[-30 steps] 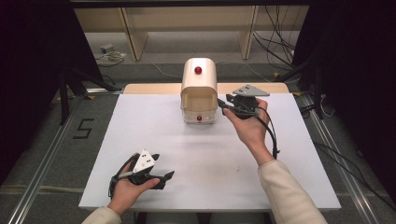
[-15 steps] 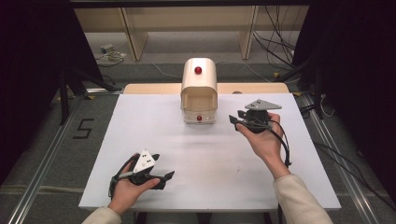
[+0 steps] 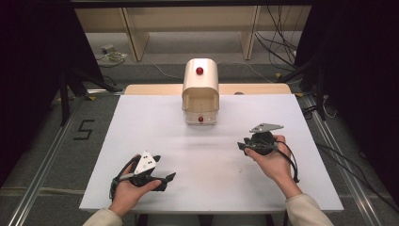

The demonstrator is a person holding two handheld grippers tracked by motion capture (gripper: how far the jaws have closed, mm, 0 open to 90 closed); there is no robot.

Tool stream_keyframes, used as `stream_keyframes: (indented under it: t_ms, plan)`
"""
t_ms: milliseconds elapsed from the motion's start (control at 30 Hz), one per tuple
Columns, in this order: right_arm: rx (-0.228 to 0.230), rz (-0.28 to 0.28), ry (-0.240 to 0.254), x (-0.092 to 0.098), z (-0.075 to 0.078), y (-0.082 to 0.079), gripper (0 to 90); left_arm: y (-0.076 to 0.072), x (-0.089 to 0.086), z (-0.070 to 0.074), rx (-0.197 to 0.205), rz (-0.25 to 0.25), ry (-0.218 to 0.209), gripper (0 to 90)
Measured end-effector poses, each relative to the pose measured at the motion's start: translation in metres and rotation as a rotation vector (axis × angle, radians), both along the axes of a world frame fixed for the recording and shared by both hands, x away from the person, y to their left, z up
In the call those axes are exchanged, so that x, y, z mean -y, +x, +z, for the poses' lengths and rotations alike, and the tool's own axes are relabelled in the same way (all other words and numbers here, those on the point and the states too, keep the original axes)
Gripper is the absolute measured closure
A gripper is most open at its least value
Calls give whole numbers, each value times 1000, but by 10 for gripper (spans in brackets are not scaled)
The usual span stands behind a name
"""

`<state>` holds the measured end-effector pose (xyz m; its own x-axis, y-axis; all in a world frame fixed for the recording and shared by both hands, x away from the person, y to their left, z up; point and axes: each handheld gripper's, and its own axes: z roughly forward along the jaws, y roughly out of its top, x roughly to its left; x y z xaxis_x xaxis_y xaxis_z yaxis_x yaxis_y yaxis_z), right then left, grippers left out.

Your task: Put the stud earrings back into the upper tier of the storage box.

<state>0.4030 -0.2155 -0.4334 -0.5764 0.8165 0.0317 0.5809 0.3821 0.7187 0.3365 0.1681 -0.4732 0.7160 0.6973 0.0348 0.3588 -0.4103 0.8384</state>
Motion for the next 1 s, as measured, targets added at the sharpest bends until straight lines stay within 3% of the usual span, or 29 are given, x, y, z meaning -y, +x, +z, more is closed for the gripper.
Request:
stream_keyframes:
  t_ms: [200,400,567,800,1000]
  plan:
    - [-73,35,-46,0,-19,-10,693,0,0,0,0,1,0,165]
    - [-151,53,-77,-2,-28,-14,728,0,0,0,2,2,1,165]
    - [-191,63,-92,-5,-34,-15,739,0,0,0,2,3,-2,165]
    - [-221,70,-107,-7,-38,-16,752,0,-1,0,1,3,-2,165]
    - [-208,64,-132,-8,-38,-17,801,0,-1,1,0,2,-4,165]
